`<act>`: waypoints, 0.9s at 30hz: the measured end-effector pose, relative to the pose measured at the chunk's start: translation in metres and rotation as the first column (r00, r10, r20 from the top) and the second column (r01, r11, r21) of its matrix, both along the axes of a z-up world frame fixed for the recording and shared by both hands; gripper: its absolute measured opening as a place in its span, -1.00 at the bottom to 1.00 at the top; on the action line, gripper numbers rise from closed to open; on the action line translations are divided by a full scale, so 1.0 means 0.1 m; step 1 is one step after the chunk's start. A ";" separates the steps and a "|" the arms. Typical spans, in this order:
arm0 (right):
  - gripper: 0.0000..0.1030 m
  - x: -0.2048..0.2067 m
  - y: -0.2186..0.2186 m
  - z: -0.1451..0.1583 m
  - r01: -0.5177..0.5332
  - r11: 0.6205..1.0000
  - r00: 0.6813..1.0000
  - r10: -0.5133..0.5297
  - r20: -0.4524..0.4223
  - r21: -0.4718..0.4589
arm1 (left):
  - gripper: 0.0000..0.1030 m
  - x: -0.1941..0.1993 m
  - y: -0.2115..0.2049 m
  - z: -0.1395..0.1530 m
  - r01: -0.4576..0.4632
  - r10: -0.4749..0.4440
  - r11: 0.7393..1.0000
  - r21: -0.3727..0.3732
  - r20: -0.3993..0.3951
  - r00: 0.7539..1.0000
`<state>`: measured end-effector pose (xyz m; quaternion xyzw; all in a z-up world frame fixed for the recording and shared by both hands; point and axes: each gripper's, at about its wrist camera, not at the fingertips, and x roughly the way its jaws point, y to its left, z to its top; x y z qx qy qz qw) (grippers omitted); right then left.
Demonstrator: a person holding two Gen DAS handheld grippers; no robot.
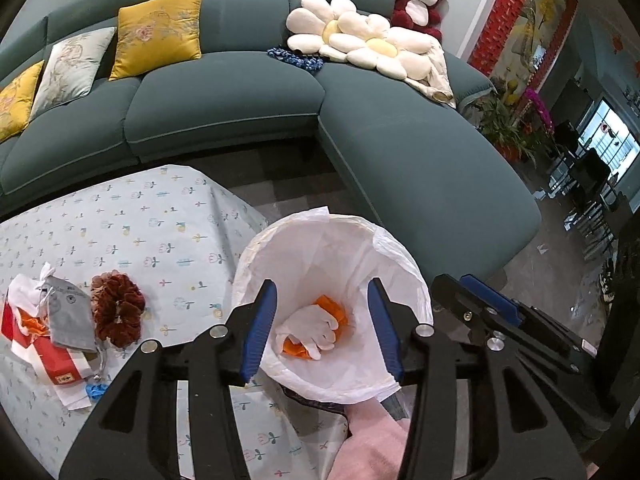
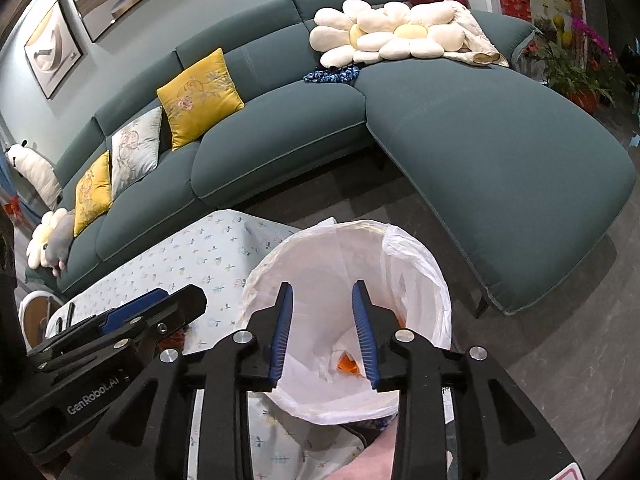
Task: Collect trash
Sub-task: 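Carry the orange bag and white glove over the wastebasket and open both tools, then move both open tools back over the trash pile on the table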
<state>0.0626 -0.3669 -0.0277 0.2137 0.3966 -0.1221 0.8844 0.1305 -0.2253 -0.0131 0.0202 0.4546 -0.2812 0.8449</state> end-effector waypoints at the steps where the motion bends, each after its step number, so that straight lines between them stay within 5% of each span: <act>1: -0.38 0.00 0.02 0.01 -0.003 1.000 1.000 0.003 0.001 -0.003 | -0.13 0.00 0.03 0.01 -0.004 0.004 1.000 -0.002 0.002 1.000; 13: -0.22 0.08 0.32 0.23 -0.052 0.998 0.998 0.053 0.016 -0.037 | -0.07 0.04 0.44 0.11 -0.077 0.078 0.997 -0.027 0.007 0.997; 27: 0.01 0.27 1.24 0.33 -0.198 0.978 0.980 0.199 0.001 -0.063 | 0.23 0.14 1.69 0.03 -0.300 0.299 0.953 -0.035 -0.018 0.954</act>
